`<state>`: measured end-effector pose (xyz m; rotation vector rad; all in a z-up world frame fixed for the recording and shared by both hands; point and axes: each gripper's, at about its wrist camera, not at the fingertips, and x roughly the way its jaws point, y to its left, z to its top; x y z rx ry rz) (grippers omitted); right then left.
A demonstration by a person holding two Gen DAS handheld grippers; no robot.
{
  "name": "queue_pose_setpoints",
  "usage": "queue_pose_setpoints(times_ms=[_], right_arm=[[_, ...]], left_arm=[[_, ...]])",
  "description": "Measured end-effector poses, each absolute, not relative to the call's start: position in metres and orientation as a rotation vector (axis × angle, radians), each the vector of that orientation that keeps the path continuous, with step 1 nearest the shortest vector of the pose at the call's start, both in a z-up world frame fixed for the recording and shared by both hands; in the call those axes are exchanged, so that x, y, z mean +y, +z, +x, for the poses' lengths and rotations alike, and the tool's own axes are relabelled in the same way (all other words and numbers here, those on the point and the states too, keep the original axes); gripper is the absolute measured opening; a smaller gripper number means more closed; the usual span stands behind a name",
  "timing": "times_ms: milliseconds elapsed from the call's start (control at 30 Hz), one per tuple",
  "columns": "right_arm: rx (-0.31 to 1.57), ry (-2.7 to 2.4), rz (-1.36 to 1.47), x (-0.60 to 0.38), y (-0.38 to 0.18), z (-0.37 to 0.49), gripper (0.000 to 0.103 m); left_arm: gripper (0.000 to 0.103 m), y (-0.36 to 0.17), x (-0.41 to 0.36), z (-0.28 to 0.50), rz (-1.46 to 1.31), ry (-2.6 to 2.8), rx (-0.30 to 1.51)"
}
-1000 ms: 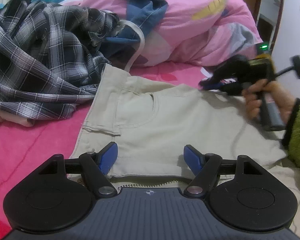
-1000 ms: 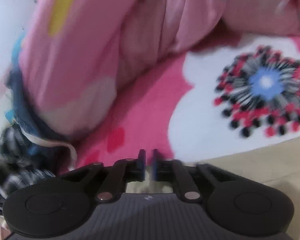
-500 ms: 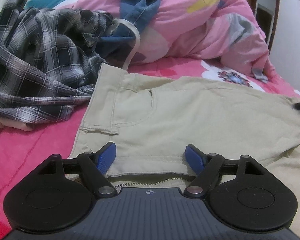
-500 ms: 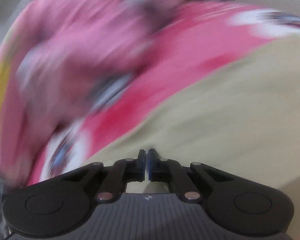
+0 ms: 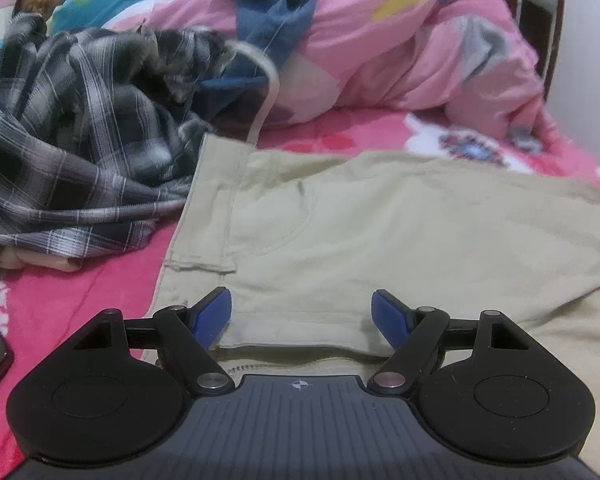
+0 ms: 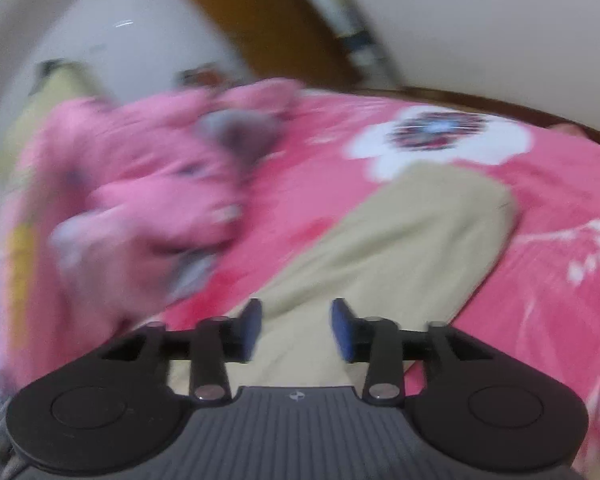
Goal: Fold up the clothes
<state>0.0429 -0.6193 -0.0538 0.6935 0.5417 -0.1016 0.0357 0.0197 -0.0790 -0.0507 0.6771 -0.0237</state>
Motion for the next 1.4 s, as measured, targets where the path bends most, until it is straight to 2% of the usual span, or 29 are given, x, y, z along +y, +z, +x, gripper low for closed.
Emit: queue_pose_setpoints(times_ms=[100,167,300,467,667,800,900,933,1033,1133,1267,1400], right_arm=[[0.496,0.045,0.671,-0.587,-0.024,-0.013,0.051],[0.489,0.069,0.633,-0.571,-0.012,-0.051,0.060],[0.498,-0.120,0.544,-0.568,-0.012,-0.110,0.066],[0.466,-0.451,0.654,-0.609,-0.028,-0.181,0.067],[0.348,-0.500,1.082,-0.644,-0.088,-0.248,0.067],[0.352,-0.463,1.183,-0.642,-0.118,-0.243,0.065],[0.346,-0.427,1.149,-0.642,-0.114,-0.216,0.048],[0.356,-0.403,1.120,-0.639,-0.105,-0.201,0.039],[0.399,-0.325,1.023,-0.625,-0.080,-0.156,0.042],[0.485,-0.238,0.884,-0.600,-0.055,-0.103,0.060],[0.481,-0.233,0.806,-0.583,-0.051,-0.109,0.062],[0.385,-0.298,0.923,-0.602,-0.070,-0.164,0.062]], left_arm=[[0.081,-0.063,0.019,0.017,-0.040,-0.067,0.641],[0.085,-0.058,0.018,0.004,-0.030,-0.093,0.630],[0.086,-0.058,0.016,-0.018,-0.034,-0.145,0.659],[0.086,-0.064,0.019,-0.042,-0.029,-0.176,0.705],[0.086,-0.057,0.052,-0.070,-0.105,-0.160,0.745],[0.086,-0.056,0.080,-0.089,-0.179,-0.145,0.796],[0.086,-0.056,0.094,-0.103,-0.205,-0.121,0.799],[0.086,-0.056,0.097,-0.107,-0.213,-0.113,0.797],[0.086,-0.058,0.101,-0.114,-0.251,-0.109,0.790],[0.087,-0.065,0.103,-0.118,-0.285,-0.103,0.801],[0.089,-0.073,0.105,-0.127,-0.304,-0.100,0.809],[0.091,-0.081,0.110,-0.130,-0.321,-0.111,0.836]])
